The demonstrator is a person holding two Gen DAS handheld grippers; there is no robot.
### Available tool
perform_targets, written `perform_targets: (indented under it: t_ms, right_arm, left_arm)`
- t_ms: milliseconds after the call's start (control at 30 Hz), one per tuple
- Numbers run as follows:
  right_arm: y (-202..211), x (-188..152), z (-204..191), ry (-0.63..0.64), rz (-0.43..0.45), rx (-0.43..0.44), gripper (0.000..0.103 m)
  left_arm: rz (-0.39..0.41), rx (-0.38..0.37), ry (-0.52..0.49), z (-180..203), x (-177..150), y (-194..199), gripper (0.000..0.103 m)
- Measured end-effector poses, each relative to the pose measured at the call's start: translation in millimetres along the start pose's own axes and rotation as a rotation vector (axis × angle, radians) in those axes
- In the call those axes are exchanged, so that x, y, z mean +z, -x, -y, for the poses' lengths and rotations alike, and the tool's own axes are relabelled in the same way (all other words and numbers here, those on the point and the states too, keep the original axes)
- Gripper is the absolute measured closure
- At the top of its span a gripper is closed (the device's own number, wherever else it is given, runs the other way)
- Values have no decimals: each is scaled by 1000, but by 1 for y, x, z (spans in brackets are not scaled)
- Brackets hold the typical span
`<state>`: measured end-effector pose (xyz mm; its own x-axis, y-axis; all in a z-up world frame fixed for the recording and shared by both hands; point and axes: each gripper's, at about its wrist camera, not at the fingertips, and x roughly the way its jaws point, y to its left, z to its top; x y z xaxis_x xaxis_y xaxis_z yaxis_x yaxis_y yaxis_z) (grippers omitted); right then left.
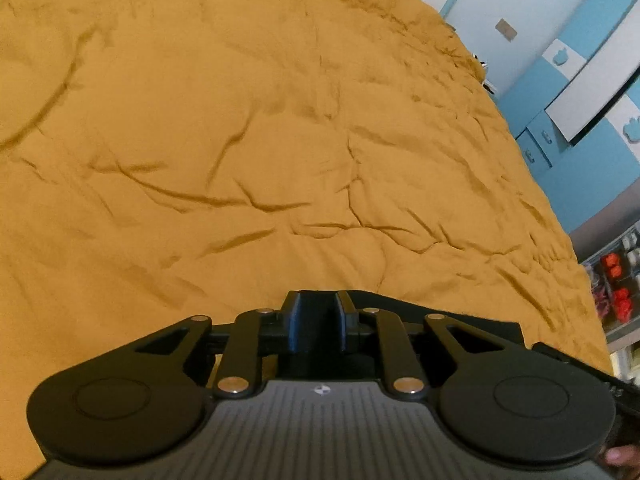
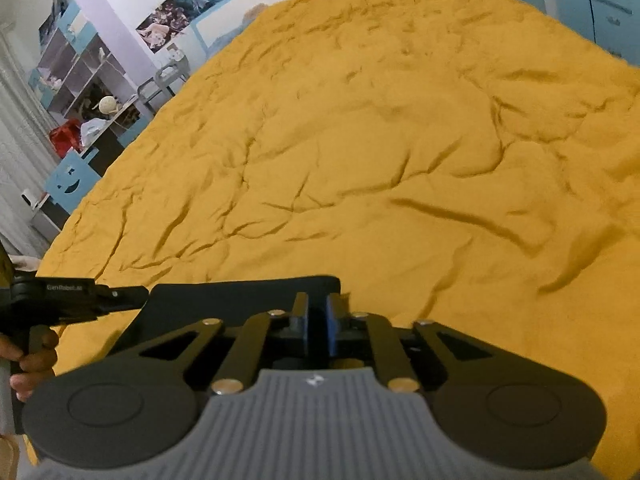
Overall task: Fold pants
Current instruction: 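Lower the folded pants onto the bed and open both tools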
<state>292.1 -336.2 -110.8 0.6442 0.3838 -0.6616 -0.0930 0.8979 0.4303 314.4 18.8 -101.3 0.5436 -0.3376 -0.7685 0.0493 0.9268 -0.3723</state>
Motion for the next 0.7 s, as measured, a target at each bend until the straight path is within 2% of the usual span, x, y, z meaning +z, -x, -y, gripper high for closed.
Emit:
perform_targets:
  t_ms: [67,100,133,267,333,433,533,600,700]
  right_arm:
    - [15,-4,-11,45,14,-9,90]
    - [22,-7,-17,63,22,-13,79]
    - [30,-10,-23,80,32,-17,72]
    - [55,-28,-47,139,54,-22,72]
    - [65,-39,-59,168,64,-22,72]
    - [79,-55,-73,219,72,-36,68]
    - [90,-73,-83,255,74,-44,63]
    - [93,-85,-87,277,66,-49,59]
    - [95,-102,-89,306,50,-69,58]
  left_arm:
    - [21,17,-42,6,-4,17,84]
    - [30,34,-69,10,-9,28,84]
    - [43,44,-92,15,-13,37,84]
    - [77,56,-143,32,-34,72,77]
    - [94,62,-160,39,-48,89,70]
    - [120,81,-186,48,-73,108,68]
    - [114,71,-185,52,-93,115,61]
    - [104,72,-186,51,-107,116,61]
    - [79,63,-149,43,-122,114,61]
